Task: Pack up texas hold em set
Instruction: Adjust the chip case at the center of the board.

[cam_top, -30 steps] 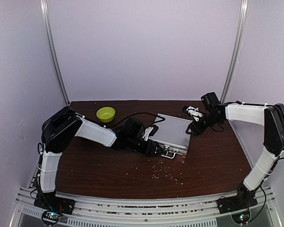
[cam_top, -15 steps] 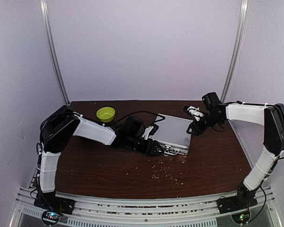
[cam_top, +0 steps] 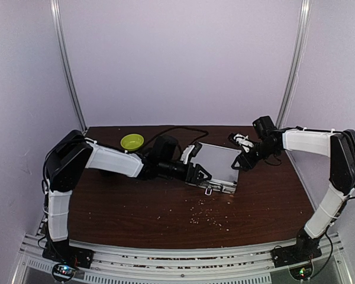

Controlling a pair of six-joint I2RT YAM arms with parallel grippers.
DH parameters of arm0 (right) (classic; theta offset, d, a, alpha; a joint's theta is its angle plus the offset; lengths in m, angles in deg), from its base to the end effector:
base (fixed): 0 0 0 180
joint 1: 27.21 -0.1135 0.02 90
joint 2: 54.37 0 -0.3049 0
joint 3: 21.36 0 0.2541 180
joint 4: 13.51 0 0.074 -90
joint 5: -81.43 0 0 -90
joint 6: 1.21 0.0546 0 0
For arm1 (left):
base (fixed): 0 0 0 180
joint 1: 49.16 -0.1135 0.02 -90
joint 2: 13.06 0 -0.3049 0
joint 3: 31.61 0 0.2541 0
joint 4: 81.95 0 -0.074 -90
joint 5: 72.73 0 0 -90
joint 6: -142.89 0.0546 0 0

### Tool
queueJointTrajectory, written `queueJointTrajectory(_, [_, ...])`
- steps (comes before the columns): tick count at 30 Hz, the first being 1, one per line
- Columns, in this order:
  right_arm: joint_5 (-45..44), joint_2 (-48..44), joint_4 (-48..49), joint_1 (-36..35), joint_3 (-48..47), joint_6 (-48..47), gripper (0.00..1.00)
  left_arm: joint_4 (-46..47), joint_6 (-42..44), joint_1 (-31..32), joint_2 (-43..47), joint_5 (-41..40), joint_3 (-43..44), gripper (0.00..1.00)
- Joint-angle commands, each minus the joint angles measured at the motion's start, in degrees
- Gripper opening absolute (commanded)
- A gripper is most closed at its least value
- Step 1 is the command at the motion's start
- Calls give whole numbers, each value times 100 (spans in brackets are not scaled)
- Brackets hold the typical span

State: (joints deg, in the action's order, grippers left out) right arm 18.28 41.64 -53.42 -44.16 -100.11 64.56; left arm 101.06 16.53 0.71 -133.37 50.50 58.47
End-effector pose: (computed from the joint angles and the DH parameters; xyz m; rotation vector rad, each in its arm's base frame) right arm 0.3382 0.1289 0.2382 -1.0400 2.2703 0.5468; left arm 0.2993 -0.4015 0.1941 0.6833 2.2247 -1.4536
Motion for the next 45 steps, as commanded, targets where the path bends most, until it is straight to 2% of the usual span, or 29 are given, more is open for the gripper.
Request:
queueJointTrajectory(1, [301,-88,-112,16,-8,-97,60,163,110,-20,228,-74,-39,61])
queueJointTrajectory(3, [276,-176,-85,16,29,-108,60,-25,251,-14,412,-177,-88,61])
queueJointTrajectory(8, [242,-255,-56,16,22,-88,60,-1052,830,158,835,-726,-229,70])
queueJointTrajectory(14, [-98,-122,-66,20,-84,24,60,-1819,1078,549,436,-1077,56,72])
queueJointTrajectory(22, [-149,-55,232,449,-249,313,61,-1782,1050,630,-227,-1109,556,72])
queueJointTrajectory(38, [9,1231,243,962,-1636,512,63,-1844,764,571,-857,-1601,1062,73])
queueJointTrajectory(45, [346,1541,174,966,-1672,438,63,-1863,734,542,-1054,-1403,1235,73])
